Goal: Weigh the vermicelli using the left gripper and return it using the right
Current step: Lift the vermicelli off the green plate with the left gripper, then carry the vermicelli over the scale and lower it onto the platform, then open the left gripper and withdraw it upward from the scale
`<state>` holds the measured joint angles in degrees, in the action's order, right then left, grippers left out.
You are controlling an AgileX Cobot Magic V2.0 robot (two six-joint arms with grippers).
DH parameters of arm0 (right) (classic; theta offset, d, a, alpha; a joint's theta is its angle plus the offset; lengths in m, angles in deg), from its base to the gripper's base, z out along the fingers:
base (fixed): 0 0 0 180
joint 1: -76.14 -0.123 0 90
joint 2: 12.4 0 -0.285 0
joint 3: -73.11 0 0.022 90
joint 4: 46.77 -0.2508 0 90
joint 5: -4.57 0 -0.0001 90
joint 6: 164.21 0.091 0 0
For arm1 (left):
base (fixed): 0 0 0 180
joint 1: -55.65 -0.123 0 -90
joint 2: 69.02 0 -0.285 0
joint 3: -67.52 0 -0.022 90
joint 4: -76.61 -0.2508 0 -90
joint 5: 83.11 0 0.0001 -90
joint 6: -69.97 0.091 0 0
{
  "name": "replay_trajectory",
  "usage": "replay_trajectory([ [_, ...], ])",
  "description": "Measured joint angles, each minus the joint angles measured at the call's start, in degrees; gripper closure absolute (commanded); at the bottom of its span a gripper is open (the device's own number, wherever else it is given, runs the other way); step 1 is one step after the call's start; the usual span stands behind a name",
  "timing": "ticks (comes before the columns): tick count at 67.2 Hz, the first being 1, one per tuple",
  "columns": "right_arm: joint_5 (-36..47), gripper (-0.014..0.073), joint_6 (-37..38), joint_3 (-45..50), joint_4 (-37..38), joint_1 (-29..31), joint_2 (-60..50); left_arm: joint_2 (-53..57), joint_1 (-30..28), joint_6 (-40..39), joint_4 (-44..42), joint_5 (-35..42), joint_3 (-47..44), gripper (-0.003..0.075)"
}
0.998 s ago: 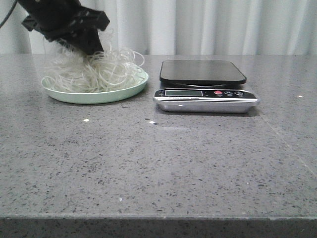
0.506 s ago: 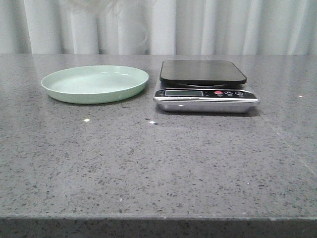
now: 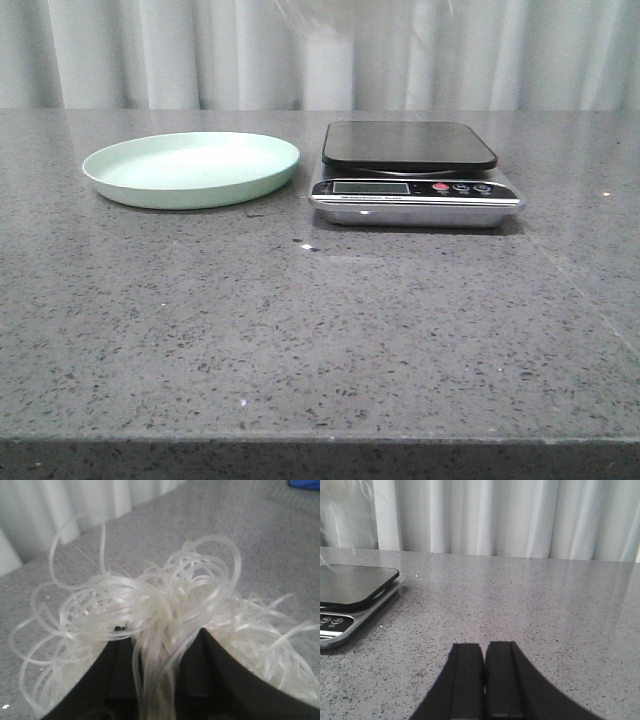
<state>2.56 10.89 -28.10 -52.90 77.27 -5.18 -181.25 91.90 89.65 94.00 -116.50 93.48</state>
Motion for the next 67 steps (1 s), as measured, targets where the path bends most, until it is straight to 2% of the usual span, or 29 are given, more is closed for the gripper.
replay_trajectory([
  [24, 0.0, 0.0443, 0.0, 0.0, 0.0, 0.0, 0.0, -9.0, 1.5, 0.0, 0.1, 2.3, 0.0, 0.0584],
  [49, 0.0, 0.0443, 0.0, 0.0, 0.0, 0.0, 0.0, -11.2, 1.5, 0.0, 0.2, 1.7, 0.3, 0.0566],
  [55, 0.0, 0.0443, 0.0, 0.0, 0.0, 0.0, 0.0, -11.2, 1.5, 0.0, 0.2, 1.5, 0.3, 0.0486],
  [58, 0.0, 0.0443, 0.0, 0.0, 0.0, 0.0, 0.0, -11.2, 1.5, 0.0, 0.2, 1.4, 0.3, 0.0407],
  [59, 0.0, 0.0443, 0.0, 0.0, 0.0, 0.0, 0.0, -11.2, 1.5, 0.0, 0.2, 1.4, 0.3, 0.0407],
  [60, 0.0, 0.0443, 0.0, 0.0, 0.0, 0.0, 0.0, -11.2, 1.5, 0.0, 0.2, 1.2, 0.3, 0.0351],
  [61, 0.0, 0.0443, 0.0, 0.0, 0.0, 0.0, 0.0, -11.2, 1.5, 0.0, 0.2, 1.2, 0.3, 0.0351],
  [64, 0.0, 0.0443, 0.0, 0.0, 0.0, 0.0, 0.0, -11.2, 1.5, 0.0, 0.2, 0.9, 0.3, 0.0277],
  [67, 0.0, 0.0443, 0.0, 0.0, 0.0, 0.0, 0.0, -11.2, 1.5, 0.0, 0.2, 0.7, 0.3, 0.0235],
])
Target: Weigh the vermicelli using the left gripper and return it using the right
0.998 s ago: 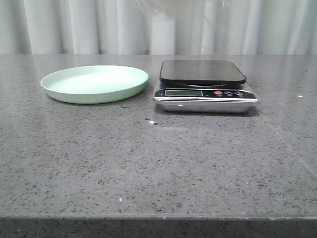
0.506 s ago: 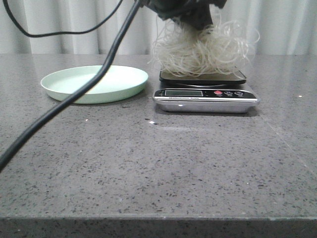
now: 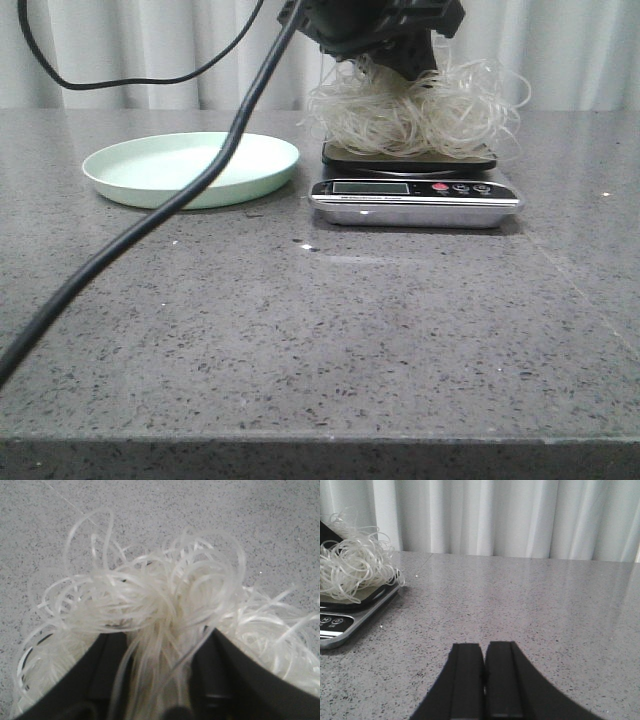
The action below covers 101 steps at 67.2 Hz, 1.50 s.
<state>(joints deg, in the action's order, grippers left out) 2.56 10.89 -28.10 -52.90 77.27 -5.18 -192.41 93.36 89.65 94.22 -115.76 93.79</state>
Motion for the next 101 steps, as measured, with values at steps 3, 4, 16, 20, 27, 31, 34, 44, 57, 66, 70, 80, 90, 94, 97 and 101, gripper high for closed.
replay_trajectory([
  [3, 0.0, 0.0443, 0.0, 0.0, 0.0, 0.0, 0.0, 0.0, 0.0, 0.0, 0.0, -0.4, 0.0, 0.0191],
  [4, 0.0, 0.0443, 0.0, 0.0, 0.0, 0.0, 0.0, 0.0, 0.0, 0.0, 0.0, -0.4, 0.0, 0.0191],
  [16, 0.0, 0.0443, 0.0, 0.0, 0.0, 0.0, 0.0, 0.7, 0.0, 0.0, 0.0, -1.7, 0.0, 0.0184],
  [20, 0.0, 0.0443, 0.0, 0.0, 0.0, 0.0, 0.0, 1.4, 0.0, 0.0, -0.2, -2.2, 0.0, 0.0185],
  [27, 0.0, 0.0443, 0.0, 0.0, 0.0, 0.0, 0.0, 3.8, 0.0, 0.0, -1.2, -3.2, 0.0, 0.0189],
  [31, 0.0, 0.0443, 0.0, 0.0, 0.0, 0.0, 0.0, 5.5, -0.1, 0.0, -1.6, -3.2, 0.0, 0.0198],
  [34, 0.0, 0.0443, 0.0, 0.0, 0.0, 0.0, 0.0, 7.1, -0.5, -0.2, -1.8, -3.4, 0.0, 0.0211],
  [44, 0.0, 0.0443, 0.0, 0.0, 0.0, 0.0, 0.0, 12.5, -3.8, -1.3, -2.0, -6.4, 0.0, 0.0253],
  [57, 0.0, 0.0443, 0.0, 0.0, 0.0, 0.0, 0.0, 19.9, -11.5, -2.4, -2.2, -8.9, -2.0, 0.0269],
  [66, 0.0, 0.0443, 0.0, 0.0, 0.0, 0.0, 0.0, 27.6, -19.4, -2.8, -2.5, -8.7, -8.1, 0.027],
  [70, 0.0, 0.0443, 0.0, 0.0, 0.0, 0.0, 0.0, 31.3, -22.6, -3.0, -2.6, -8.1, -11.7, 0.0274],
  [80, 0.0, 0.0443, 0.0, 0.0, 0.0, 0.0, 0.0, 41.9, -29.4, -3.0, -4.7, -4.9, -22.3, 0.037],
  [90, 0.0, 0.0443, 0.0, 0.0, 0.0, 0.0, 0.0, 52.9, -34.1, -3.0, -6.8, -0.4, -33.7, 0.0482],
  [94, 0.0, 0.0443, 0.0, 0.0, 0.0, 0.0, 0.0, 57.1, -35.0, -3.0, -7.5, 1.2, -38.3, 0.0512],
  [97, 0.0, 0.0443, 0.0, 0.0, 0.0, 0.0, 0.0, 59.6, -35.2, -3.0, -8.1, 2.2, -41.3, 0.0529],
  [101, 0.0, 0.0443, 0.0, 0.0, 0.0, 0.0, 0.0, 63.9, -35.3, -3.0, -9.4, 3.8, -46.7, 0.0566],
])
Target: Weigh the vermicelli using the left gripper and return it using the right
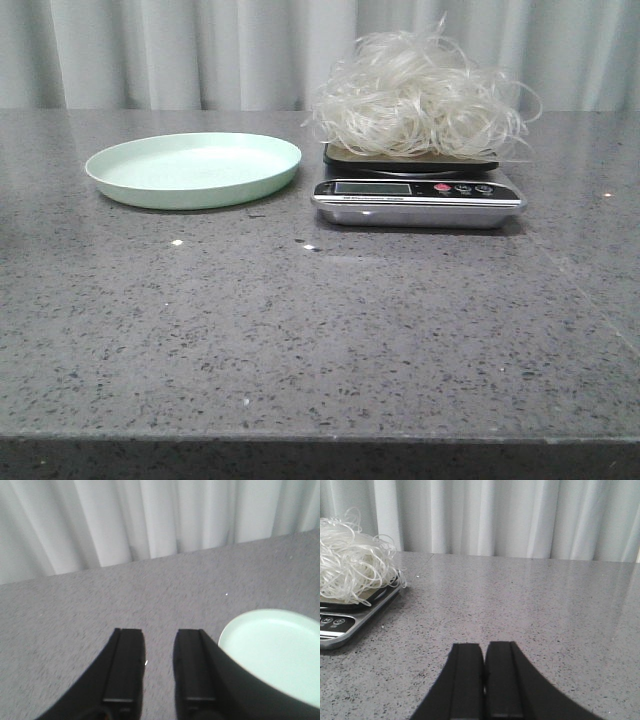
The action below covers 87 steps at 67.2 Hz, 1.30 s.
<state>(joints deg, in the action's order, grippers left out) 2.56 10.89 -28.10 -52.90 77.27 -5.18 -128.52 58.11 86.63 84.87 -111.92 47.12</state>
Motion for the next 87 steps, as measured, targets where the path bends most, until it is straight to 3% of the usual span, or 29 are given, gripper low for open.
replay_trajectory([
  [23, 0.0, 0.0443, 0.0, 0.0, 0.0, 0.0, 0.0, 24.1, 0.0, 0.0, -2.1, 11.8, -26.8, 0.0584],
  [45, -0.4, 0.0443, 0.0, -2.3, -1.6, 0.0, 0.0, 35.2, 0.0, 0.0, 1.9, 15.0, -35.8, 0.0584],
  [61, -5.4, 0.0443, 0.0, -17.8, -1.8, 0.0, 4.4, 35.3, 0.0, 0.0, 1.9, 15.5, -36.0, 0.0584],
  [78, -17.7, 0.0443, 0.0, -42.1, -8.2, -0.1, 25.8, 35.3, 0.0, 0.0, 1.9, 15.5, -36.0, 0.0584],
  [87, -26.1, 0.0443, -2.2, -55.1, -13.2, -3.4, 38.2, 35.3, 0.0, 0.0, 1.9, 15.6, -36.0, 0.0584],
])
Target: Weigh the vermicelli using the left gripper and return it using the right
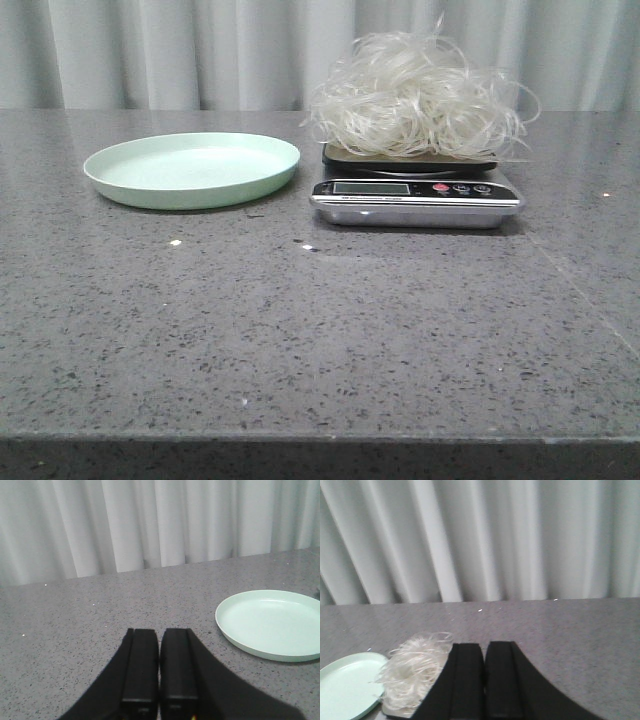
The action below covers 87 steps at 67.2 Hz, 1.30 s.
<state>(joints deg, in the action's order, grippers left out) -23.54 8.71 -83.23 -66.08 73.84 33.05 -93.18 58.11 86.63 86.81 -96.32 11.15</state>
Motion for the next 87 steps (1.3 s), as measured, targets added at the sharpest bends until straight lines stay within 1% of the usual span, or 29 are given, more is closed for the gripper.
replay_trajectory([
  [5, -4.1, 0.0443, -4.0, -7.2, -1.6, -3.2, 7.6, 0.0, 0.0, 0.0, 0.0, 0.0, 0.0, 0.0584],
  [10, -7.0, 0.0438, -7.5, -11.9, -2.0, -6.1, 13.0, 0.0, 0.0, 0.0, 0.0, 0.0, 0.0, 0.0584],
  [11, -7.6, 0.0428, -8.7, -13.9, -2.1, -7.3, 15.3, 0.0, 0.0, 0.0, 0.0, 0.0, 0.0, 0.0584],
  [16, -9.1, 0.0385, -10.6, -17.3, -2.3, -9.6, 19.9, 0.0, 0.0, 0.0, 0.0, 0.0, 0.0, 0.0584],
  [17, -9.6, 0.0351, -11.3, -18.8, -2.3, -10.5, 22.1, 0.0, 0.0, 0.0, 0.0, 0.0, 0.0, 0.0584],
  [18, -9.7, 0.0351, -11.3, -18.8, -2.3, -10.8, 22.1, 0.0, 0.0, 0.0, 0.0, 0.0, 0.0, 0.0584],
  [19, -10.4, 0.031, -12.1, -20.3, -2.3, -11.4, 24.2, 0.0, 0.0, 0.0, 0.0, 0.0, 0.0, 0.0584],
  [20, -10.4, 0.03, -12.2, -20.6, -2.3, -11.6, 24.7, 0.0, 0.0, 0.0, 0.0, 0.0, 0.0, 0.0584],
  [21, -10.9, 0.0267, -12.7, -21.7, -2.3, -12.4, 26.3, 0.0, 0.0, 0.0, 0.0, 0.0, 0.0, 0.0584],
  [22, -11.0, 0.0267, -12.8, -22.0, -2.3, -12.4, 26.8, 0.0, 0.0, 0.0, 0.0, 0.0, 0.0, 0.0584],
  [23, -11.3, 0.0212, -13.1, -23.3, -2.3, -13.2, 28.8, 0.0, 0.0, 0.0, 0.0, 0.0, 0.0, 0.0584],
  [24, -11.3, 0.0212, -13.1, -23.3, -2.3, -13.2, 28.8, 0.0, 0.0, 0.0, 0.0, 0.0, 0.0, 0.0584],
  [25, -11.7, 0.0169, -13.2, -24.5, -2.3, -13.9, 30.7, 0.0, 0.0, 0.0, 0.0, 0.0, 0.0, 0.0584],
  [26, -11.7, 0.0169, -13.2, -24.5, -2.3, -13.9, 30.7, 0.0, 0.0, 0.0, 0.0, 0.0, 0.0, 0.0584],
  [27, -11.8, 0.0129, -13.5, -25.6, -2.3, -14.6, 32.5, 0.0, 0.0, 0.0, 0.0, 0.0, 0.0, 0.0584],
  [28, -11.8, 0.0129, -13.5, -25.6, -2.3, -14.6, 32.5, 0.0, 0.0, 0.0, 0.0, 0.0, 0.0, 0.0584],
  [29, -12.0, 0.009, -13.4, -26.5, -2.3, -15.1, 34.3, 0.0, 0.0, 0.0, 0.0, 0.0, 0.0, 0.0584],
  [30, -12.0, 0.009, -13.4, -26.5, -2.3, -15.1, 34.3, 0.0, 0.0, 0.0, 0.0, 0.0, 0.0, 0.0584],
  [31, -12.1, 0.0054, -13.6, -27.4, -2.3, -15.5, 36.0, 0.0, 0.0, 0.0, 0.0, 0.0, 0.0, 0.0584],
  [33, -12.1, 0.002, -13.6, -28.3, -2.3, -16.1, 37.7, 0.0, 0.0, 0.0, 0.0, 0.0, 0.0, 0.0584],
  [34, -12.1, 0.002, -13.6, -28.3, -2.3, -16.1, 37.7, 0.0, 0.0, 0.0, 0.0, 0.0, 0.0, 0.0584],
  [35, -12.2, -0.001, -13.6, -29.0, -2.3, -16.3, 39.3, 0.0, 0.0, 0.0, 0.0, 0.0, 0.0, 0.0584],
  [37, -12.5, -0.0028, -13.7, -29.7, -2.3, -16.6, 40.8, 0.0, 0.0, 0.0, 0.0, 0.0, 0.0, 0.0584],
  [50, -13.8, -0.0018, -14.4, -31.6, -2.3, -17.2, 48.8, 0.0, 0.0, 0.0, -0.1, 0.0, 0.0, 0.0584],
  [59, -15.3, -0.0018, -14.7, -31.6, -0.6, -17.3, 52.7, 0.0, 0.0, 0.0, -0.1, 0.0, 0.0, 0.0584],
  [69, -16.6, -0.0018, -14.8, -31.7, 4.2, -17.3, 56.0, 0.0, 0.0, 0.0, -0.1, 0.0, 0.0, 0.0584],
  [70, -16.6, -0.0018, -14.8, -31.7, 5.8, -17.3, 56.7, 0.0, 0.0, 0.0, -0.1, 0.0, 0.0, 0.0584],
  [79, -16.6, -0.0018, -14.9, -31.7, 11.6, -17.3, 58.9, 0.0, -0.1, 0.0, -0.1, 0.0, 0.0, 0.0584],
  [87, -16.4, -0.0018, -14.9, -31.7, 14.2, -17.3, 60.6, 0.0, -0.1, 0.0, -0.1, 0.0, 0.0, 0.0584],
])
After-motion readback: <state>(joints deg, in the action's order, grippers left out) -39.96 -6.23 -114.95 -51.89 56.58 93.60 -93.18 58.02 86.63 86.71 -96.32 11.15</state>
